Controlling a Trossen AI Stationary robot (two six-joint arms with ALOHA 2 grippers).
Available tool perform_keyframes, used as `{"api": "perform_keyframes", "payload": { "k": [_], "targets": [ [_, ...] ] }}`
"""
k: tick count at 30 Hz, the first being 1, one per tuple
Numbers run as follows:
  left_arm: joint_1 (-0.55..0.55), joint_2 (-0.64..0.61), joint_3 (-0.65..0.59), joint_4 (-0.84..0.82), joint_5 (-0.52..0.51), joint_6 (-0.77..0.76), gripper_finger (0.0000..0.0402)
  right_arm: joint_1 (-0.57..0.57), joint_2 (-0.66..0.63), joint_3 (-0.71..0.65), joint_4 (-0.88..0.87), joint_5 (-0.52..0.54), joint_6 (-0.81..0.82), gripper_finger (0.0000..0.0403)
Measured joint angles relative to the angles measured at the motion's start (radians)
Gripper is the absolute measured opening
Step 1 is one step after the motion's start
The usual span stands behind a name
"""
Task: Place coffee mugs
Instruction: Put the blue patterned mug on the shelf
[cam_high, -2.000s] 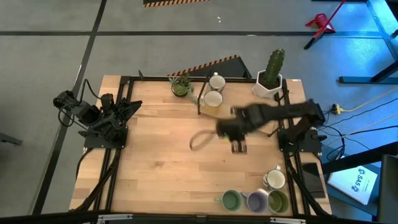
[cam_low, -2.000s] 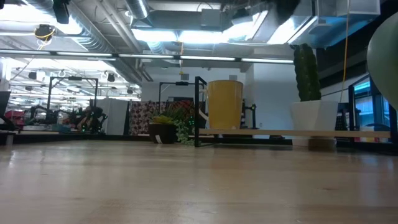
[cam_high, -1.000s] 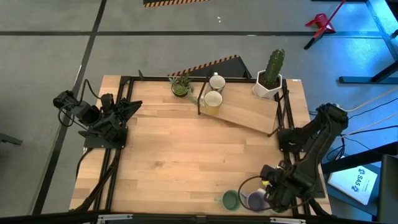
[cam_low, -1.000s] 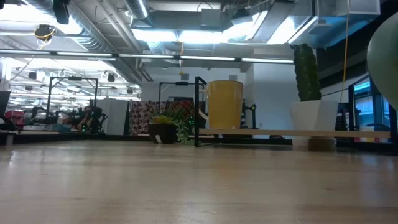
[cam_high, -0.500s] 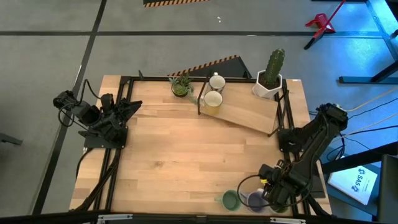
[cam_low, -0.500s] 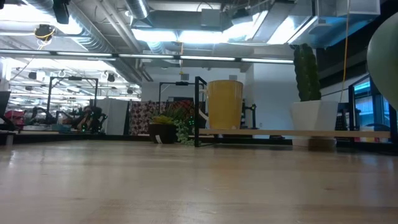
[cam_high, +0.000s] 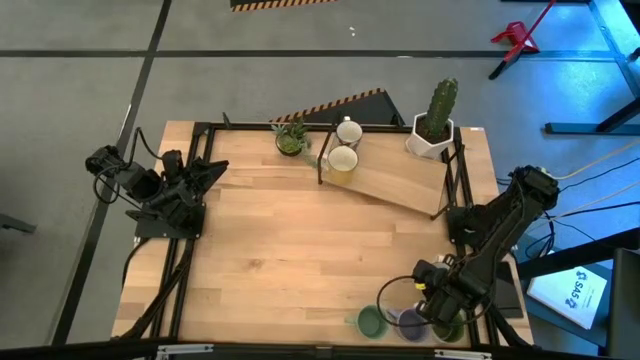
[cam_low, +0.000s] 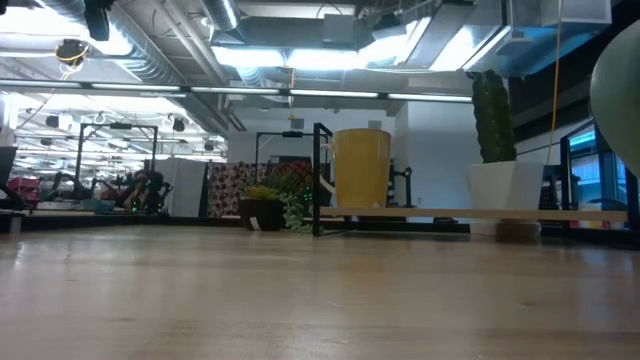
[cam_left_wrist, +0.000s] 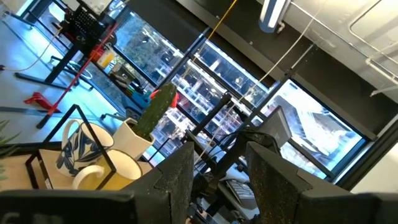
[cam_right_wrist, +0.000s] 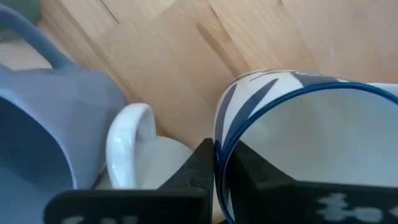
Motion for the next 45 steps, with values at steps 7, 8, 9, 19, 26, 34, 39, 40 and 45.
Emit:
{"api": "perform_keyframes", "payload": {
  "k": [7,8,9,19,26,34,39,40,45],
  "targets": [
    [0.000,0.000,0.000,0.000,0.000,0.007,0.0142,-0.097,-0.019,0.061,-0.002,0.028,-0.127,0.0010],
    [0.000,0.000,0.000,0.000,0.000,0.007,0.0142,-0.120,-0.022,0.069,-0.008,0.030,-0.163,0.0008],
    [0.000,0.000,0.000,0.000,0.000,0.007,0.0142,-0.146,-0.025,0.079,-0.012,0.031,-0.207,0.0006],
    [0.000,0.000,0.000,-0.001,0.000,0.007,0.0142,-0.544,-0.034,0.260,-0.179,0.050,-0.850,0.0004],
    [0.000,0.000,0.000,-0.001,0.000,0.007,0.0142,-0.909,-0.034,0.329,-0.256,0.129,-1.294,0.0002],
    [0.000,0.000,0.000,-0.001,0.000,0.007,0.0142,-1.227,-0.034,0.328,-0.234,0.146,-1.648,0.0001],
    [0.000,0.000,0.000,-0.004,0.000,0.007,0.0142,-1.319,-0.029,0.292,-0.170,0.131,-1.755,0.0001],
    [0.000,0.000,0.000,-0.004,-0.002,0.007,0.0142,-1.330,-0.027,0.280,-0.154,0.112,-1.772,0.0001],
    [0.000,0.000,0.000,-0.004,-0.025,0.007,0.0142,-1.365,-0.002,0.250,-0.078,0.084,-1.834,0.0001]
  ]
}}
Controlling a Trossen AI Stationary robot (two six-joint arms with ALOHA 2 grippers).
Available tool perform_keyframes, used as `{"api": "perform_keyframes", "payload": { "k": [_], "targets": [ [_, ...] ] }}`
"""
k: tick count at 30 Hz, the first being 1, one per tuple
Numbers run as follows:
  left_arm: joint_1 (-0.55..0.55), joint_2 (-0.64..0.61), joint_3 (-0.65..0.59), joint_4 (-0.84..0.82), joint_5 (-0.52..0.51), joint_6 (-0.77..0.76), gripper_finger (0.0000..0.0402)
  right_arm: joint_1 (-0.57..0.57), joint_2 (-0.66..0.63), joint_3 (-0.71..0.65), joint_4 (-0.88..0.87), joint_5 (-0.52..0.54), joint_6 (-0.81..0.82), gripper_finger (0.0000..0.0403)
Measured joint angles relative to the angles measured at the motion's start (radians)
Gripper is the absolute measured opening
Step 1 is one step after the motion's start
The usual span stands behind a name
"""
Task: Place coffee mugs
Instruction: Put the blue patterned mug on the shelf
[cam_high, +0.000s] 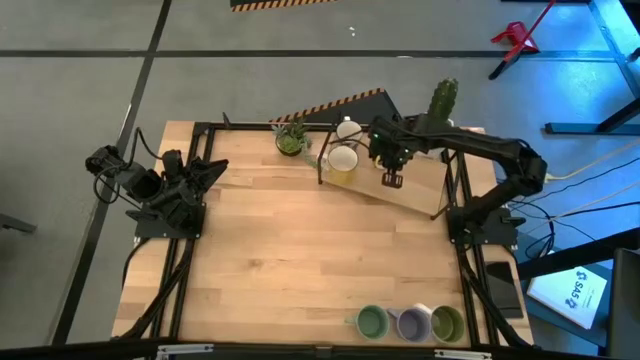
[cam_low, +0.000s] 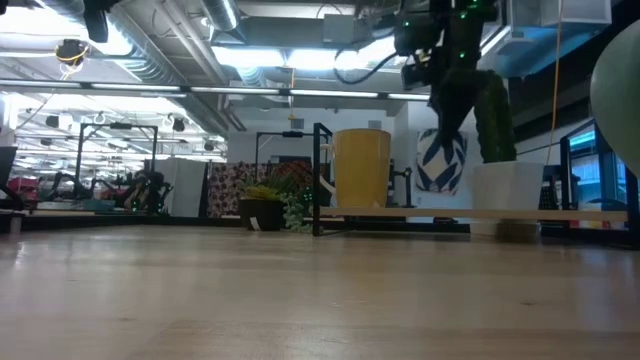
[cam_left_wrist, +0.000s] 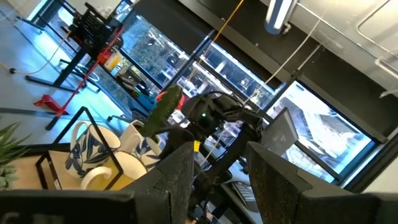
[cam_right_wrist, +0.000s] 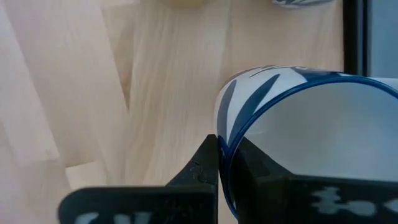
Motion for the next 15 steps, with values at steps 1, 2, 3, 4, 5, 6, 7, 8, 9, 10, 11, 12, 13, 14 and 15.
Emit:
{"api": "perform_keyframes", "payload": {
  "k": [1,2,3,4,5,6,7,8,9,10,11,12,13,14,15],
  "targets": [
    [0.000,0.000,0.000,0.000,0.000,0.000,0.0142,-0.002,0.006,0.000,0.011,0.000,-0.006,0.0001],
    [0.000,0.000,0.000,0.000,0.000,0.000,0.0142,-0.011,0.013,0.000,0.024,0.000,-0.015,0.0001],
    [0.000,0.000,0.000,0.000,-0.003,-0.001,0.0142,-0.019,0.020,0.000,0.034,-0.006,-0.025,0.0001],
    [0.000,0.000,0.000,0.000,-0.007,-0.001,0.0142,-0.021,0.030,0.000,0.036,-0.008,-0.029,0.0001],
    [0.000,0.000,0.000,0.000,-0.011,-0.001,0.0142,-0.028,0.042,0.000,0.031,-0.007,-0.035,0.0001],
    [0.000,0.000,0.000,0.000,-0.016,-0.001,0.0142,-0.034,0.051,0.000,0.025,-0.007,-0.047,0.0001],
    [0.000,0.000,0.000,0.000,-0.020,-0.001,0.0142,-0.041,0.060,-0.001,0.023,-0.008,-0.052,0.0001],
    [0.000,0.000,0.000,0.000,-0.022,-0.001,0.0142,-0.046,0.067,-0.001,0.025,-0.008,-0.055,0.0001],
    [0.000,0.000,0.000,0.000,-0.023,-0.001,0.0142,-0.048,0.070,-0.001,0.029,-0.009,-0.057,0.0001],
    [0.000,0.000,0.000,0.000,-0.023,-0.001,0.0142,-0.055,0.073,-0.001,0.029,-0.011,-0.065,0.0001],
    [0.000,0.000,0.000,0.000,-0.024,-0.001,0.0142,-0.059,0.075,-0.001,0.028,-0.011,-0.072,0.0001],
    [0.000,0.000,0.000,0.000,-0.024,-0.001,0.0142,-0.059,0.075,-0.001,0.028,-0.009,-0.075,0.0001],
    [0.000,0.000,0.000,0.000,-0.024,-0.001,0.0142,-0.059,0.075,0.000,0.028,-0.007,-0.076,0.0001],
    [0.000,0.000,0.000,0.000,-0.024,-0.001,0.0142,-0.060,0.075,0.000,0.028,-0.002,-0.078,0.0001],
    [0.000,0.000,0.000,0.000,-0.025,-0.001,0.0142,-0.064,0.075,0.000,0.027,0.001,-0.081,0.0001]
  ]
}}
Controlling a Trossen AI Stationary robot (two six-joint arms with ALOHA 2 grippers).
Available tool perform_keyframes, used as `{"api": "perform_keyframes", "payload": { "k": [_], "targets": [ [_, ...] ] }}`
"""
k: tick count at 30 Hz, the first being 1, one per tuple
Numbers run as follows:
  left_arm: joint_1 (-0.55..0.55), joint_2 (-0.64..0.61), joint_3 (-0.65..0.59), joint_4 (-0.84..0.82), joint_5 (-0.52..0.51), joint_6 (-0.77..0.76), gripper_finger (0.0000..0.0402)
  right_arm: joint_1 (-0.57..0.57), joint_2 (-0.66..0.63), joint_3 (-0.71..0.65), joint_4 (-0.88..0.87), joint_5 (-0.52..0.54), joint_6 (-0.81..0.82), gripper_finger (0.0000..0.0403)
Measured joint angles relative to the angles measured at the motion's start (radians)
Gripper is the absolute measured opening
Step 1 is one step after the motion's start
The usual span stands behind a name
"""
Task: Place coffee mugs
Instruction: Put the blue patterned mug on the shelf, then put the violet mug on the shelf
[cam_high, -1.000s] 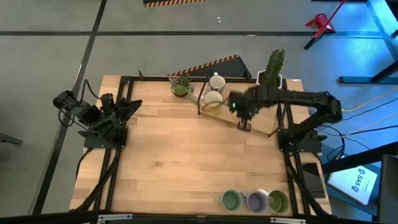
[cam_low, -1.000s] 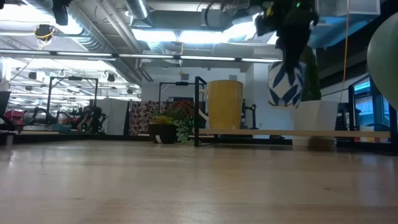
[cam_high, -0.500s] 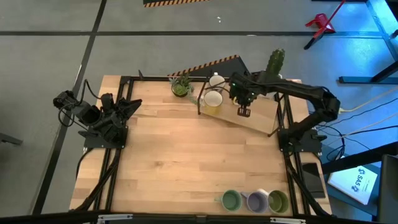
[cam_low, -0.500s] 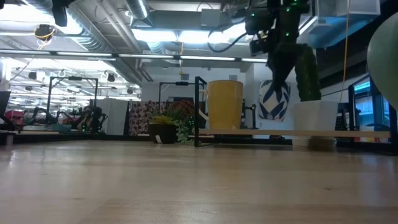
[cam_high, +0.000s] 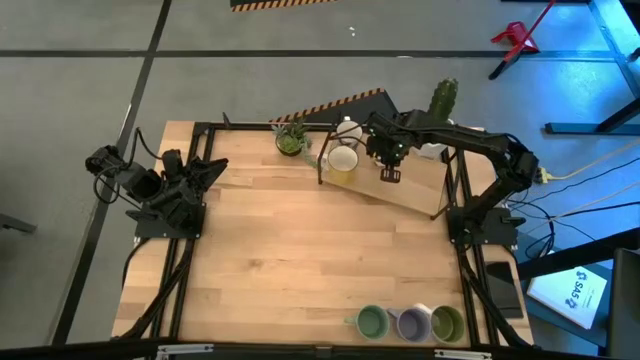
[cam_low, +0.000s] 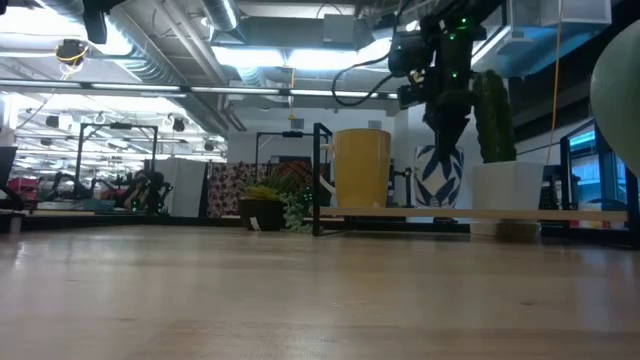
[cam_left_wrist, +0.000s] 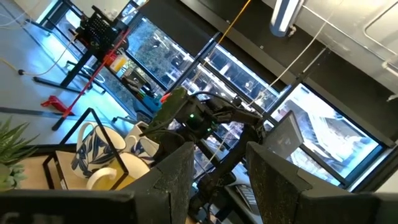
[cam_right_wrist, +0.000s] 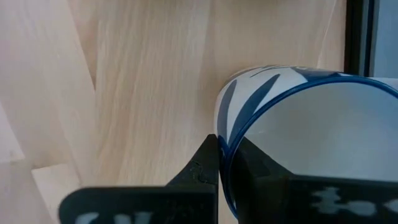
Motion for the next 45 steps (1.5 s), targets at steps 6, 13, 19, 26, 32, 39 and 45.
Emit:
{"api": "perform_keyframes", "payload": {
  "k": [6,13,19,26,32,39,45],
  "targets": [
    [0.000,0.000,0.000,0.000,-0.001,0.000,0.0142,-0.001,0.000,0.000,0.003,-0.008,-0.004,0.0001],
    [0.000,0.000,0.000,0.000,-0.002,0.000,0.0142,-0.001,0.000,0.000,0.002,-0.011,-0.004,0.0001],
    [0.000,0.000,0.000,0.000,-0.002,0.000,0.0142,-0.001,0.000,0.000,0.002,-0.011,-0.004,0.0012],
    [0.000,0.000,0.000,0.000,-0.001,0.000,0.0142,-0.001,0.000,0.002,0.003,-0.009,-0.005,0.0038],
    [0.000,0.000,0.000,0.000,-0.001,0.000,0.0142,-0.001,0.000,0.002,0.007,-0.008,-0.005,0.0070],
    [0.000,0.000,0.000,0.000,-0.001,0.000,0.0142,-0.001,-0.002,0.004,0.058,-0.040,-0.004,0.0106],
    [0.000,0.000,0.000,0.000,-0.001,0.000,0.0142,0.001,-0.002,0.078,0.042,-0.045,0.001,0.0144]
  ]
}}
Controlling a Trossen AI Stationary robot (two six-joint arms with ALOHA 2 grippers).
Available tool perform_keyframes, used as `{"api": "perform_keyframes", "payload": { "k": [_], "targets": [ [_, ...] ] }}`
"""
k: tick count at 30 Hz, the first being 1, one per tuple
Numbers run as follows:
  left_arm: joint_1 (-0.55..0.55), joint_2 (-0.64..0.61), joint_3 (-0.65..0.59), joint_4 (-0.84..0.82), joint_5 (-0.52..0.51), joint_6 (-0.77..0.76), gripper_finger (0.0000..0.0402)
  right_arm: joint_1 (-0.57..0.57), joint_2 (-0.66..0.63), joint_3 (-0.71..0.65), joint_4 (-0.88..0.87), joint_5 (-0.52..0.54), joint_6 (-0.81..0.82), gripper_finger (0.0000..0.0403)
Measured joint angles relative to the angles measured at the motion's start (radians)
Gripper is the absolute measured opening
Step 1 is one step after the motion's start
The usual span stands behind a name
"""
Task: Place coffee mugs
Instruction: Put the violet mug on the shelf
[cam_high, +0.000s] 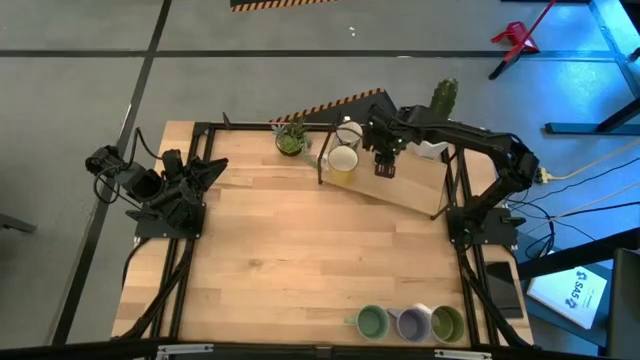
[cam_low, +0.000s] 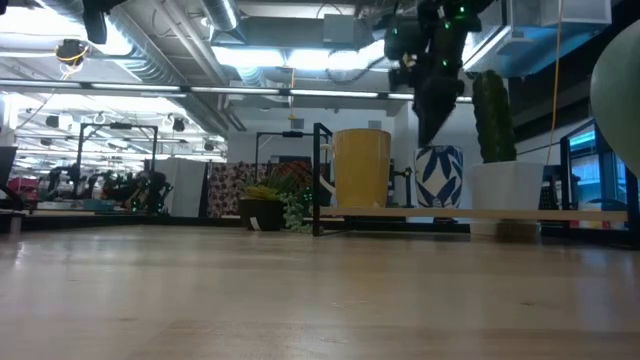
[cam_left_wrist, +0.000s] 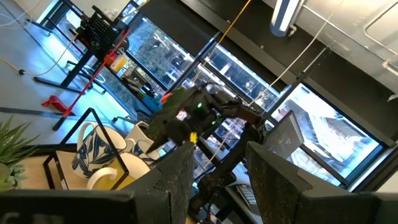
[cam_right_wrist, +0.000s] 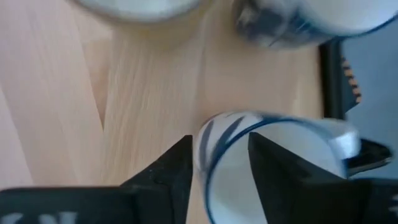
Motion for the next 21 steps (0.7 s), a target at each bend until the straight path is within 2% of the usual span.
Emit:
{"api": "perform_keyframes", "payload": {
  "k": [7,11,16,21],
  "targets": [
    [0.000,0.000,0.000,0.000,0.000,0.000,0.0142,0.002,-0.004,0.184,-0.150,-0.003,0.006,0.0154],
    [0.000,0.000,0.000,0.000,0.001,0.000,0.0142,0.059,-0.038,0.261,-0.286,-0.048,0.076,0.0148],
    [0.000,0.000,0.000,0.000,0.003,0.000,0.0142,0.289,-0.131,0.235,-0.395,-0.072,0.256,0.0147],
    [0.000,0.000,0.000,0.000,0.035,-0.008,0.0142,0.644,-0.203,0.160,-0.390,-0.032,0.623,0.0147]
  ]
}}
